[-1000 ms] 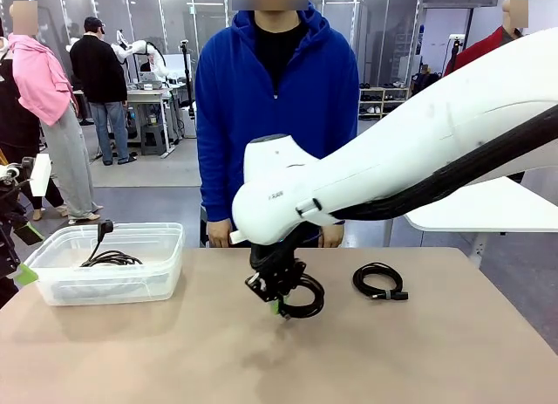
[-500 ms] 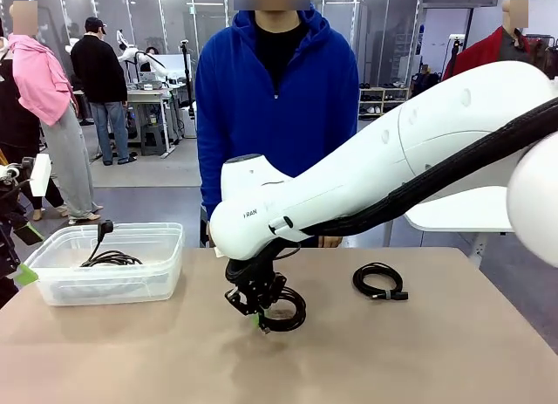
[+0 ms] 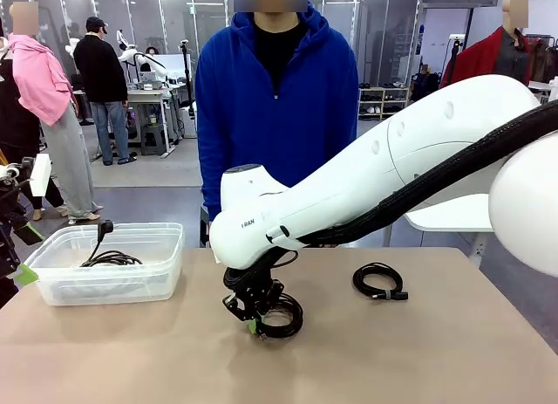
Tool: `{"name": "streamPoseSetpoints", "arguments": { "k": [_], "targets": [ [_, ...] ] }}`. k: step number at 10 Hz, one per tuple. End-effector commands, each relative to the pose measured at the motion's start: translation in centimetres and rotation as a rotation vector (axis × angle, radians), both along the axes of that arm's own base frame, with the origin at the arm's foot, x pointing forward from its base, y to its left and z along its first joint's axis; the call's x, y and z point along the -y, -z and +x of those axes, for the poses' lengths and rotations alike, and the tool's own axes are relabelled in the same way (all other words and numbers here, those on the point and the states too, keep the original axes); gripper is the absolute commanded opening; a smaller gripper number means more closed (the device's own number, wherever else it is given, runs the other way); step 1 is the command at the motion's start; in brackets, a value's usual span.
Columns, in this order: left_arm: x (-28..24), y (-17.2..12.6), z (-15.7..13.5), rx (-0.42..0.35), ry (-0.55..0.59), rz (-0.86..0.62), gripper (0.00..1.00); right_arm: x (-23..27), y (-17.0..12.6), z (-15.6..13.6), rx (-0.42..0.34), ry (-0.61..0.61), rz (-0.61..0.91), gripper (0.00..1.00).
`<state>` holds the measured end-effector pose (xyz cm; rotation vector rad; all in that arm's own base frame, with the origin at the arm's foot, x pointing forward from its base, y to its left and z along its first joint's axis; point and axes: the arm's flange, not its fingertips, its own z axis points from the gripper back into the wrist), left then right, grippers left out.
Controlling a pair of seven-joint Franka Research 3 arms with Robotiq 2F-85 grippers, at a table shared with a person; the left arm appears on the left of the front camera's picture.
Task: Organize and store the cables.
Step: Place the USB Extension Cable into the Organizing box.
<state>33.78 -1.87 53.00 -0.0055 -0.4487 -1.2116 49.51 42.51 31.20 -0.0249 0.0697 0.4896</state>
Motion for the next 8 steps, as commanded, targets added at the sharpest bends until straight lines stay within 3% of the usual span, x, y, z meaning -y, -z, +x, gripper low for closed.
{"name": "streamPoseSetpoints", "arguments": {
  "k": [1,3,4,5,6,7,8],
  "targets": [
    [0.0,-0.1,0.0,0.003,-0.005,0.009,1.00,0.0,-0.8,-0.6,0.024,0.029,0.011,0.41],
    [0.0,-0.1,0.0,0.003,-0.005,0.009,1.00,0.6,-1.3,-0.7,0.032,0.020,0.057,0.44],
    [0.0,-0.1,0.0,0.003,-0.005,0.009,1.00,1.0,-1.4,-0.6,0.034,0.026,0.060,0.71],
    [0.0,-0.1,0.0,0.003,-0.005,0.009,1.00,1.4,-1.9,-0.7,0.034,0.006,0.078,0.55],
    [0.0,-0.1,0.0,0.003,-0.005,0.009,1.00,2.2,-2.7,-0.8,0.033,0.004,0.088,0.98],
    [0.0,-0.1,0.0,0.003,-0.005,0.009,1.00,2.8,-3.6,-0.9,0.047,0.000,0.098,0.82],
    [0.0,-0.1,0.0,0.003,-0.005,0.009,1.00,3.3,-4.2,-1.2,0.049,-0.013,0.106,1.00]
  ]
}}
